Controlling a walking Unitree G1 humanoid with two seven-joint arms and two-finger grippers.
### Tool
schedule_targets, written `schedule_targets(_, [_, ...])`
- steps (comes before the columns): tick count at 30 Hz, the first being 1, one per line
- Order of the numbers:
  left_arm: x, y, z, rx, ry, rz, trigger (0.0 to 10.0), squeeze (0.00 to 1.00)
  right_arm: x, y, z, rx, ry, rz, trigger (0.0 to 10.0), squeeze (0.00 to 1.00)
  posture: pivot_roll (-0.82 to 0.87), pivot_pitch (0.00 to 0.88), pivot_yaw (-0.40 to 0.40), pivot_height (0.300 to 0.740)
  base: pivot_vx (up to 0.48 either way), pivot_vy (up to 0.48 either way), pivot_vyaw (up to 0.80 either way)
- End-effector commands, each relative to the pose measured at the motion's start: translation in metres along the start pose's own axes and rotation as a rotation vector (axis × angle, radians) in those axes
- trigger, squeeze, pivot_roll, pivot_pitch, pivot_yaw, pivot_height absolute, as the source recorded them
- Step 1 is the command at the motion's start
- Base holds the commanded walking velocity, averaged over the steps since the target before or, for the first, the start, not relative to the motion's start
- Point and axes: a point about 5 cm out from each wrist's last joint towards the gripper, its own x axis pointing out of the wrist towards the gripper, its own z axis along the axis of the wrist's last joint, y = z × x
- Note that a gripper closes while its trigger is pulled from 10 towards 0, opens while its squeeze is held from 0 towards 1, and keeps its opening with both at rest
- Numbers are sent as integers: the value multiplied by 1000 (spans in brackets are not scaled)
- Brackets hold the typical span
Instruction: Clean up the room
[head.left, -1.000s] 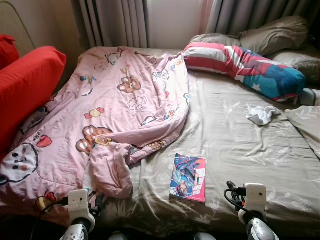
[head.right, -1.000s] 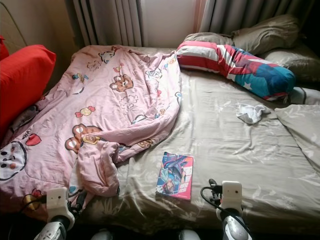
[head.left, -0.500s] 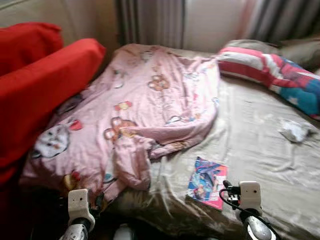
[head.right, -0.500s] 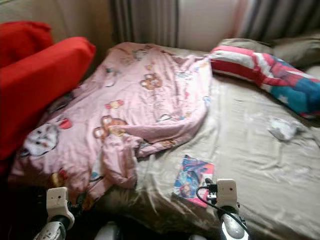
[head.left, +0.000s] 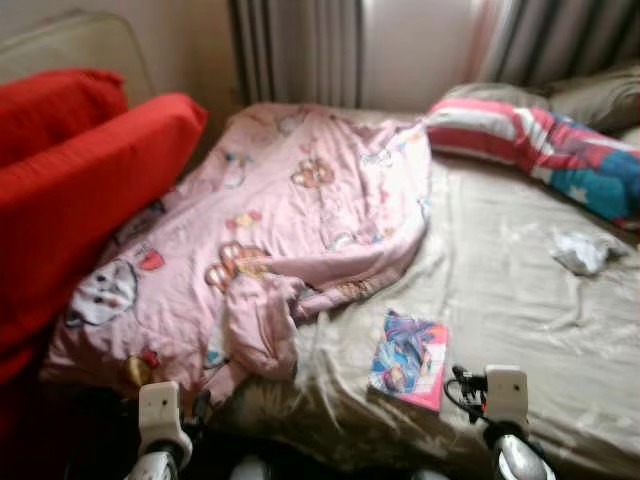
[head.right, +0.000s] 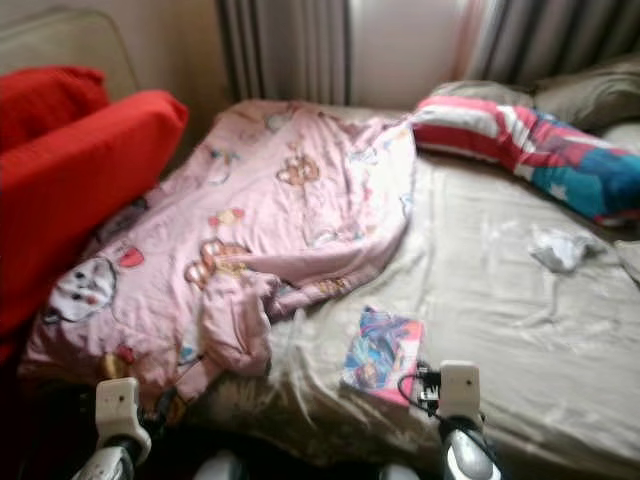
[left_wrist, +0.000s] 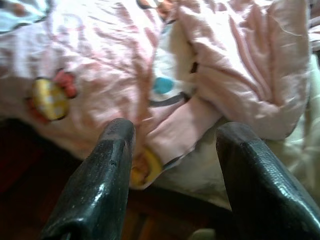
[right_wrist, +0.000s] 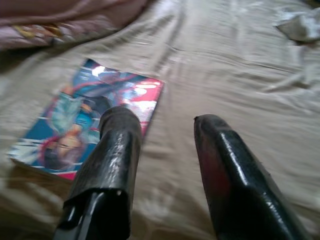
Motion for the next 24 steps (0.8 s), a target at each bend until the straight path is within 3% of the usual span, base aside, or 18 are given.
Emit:
schedule_targets(1, [0,-1,-1,-3,6,0,10000,0,0,-1,-2,-16,24,-7,10000,0,-68,59,-5,657,0,0,0])
schedule_targets(10, [1,-2,0,-2,3,-3,10000,0,1,-1,-1,-13,19,-11,10000,0,-68,61,-5,639,0,0,0])
schedule_targets(18, [1,1,3,-2,-11,-3,10000,0,-4,1,-14,-22,91,-24,10000,0,-62,79,6,629,0,0,0])
schedule_targets(24, [4,1,7,14,-14,-18,10000,0,-3,2,-9,-18,46,-5,10000,0,-74,82,24,624,0,0,0])
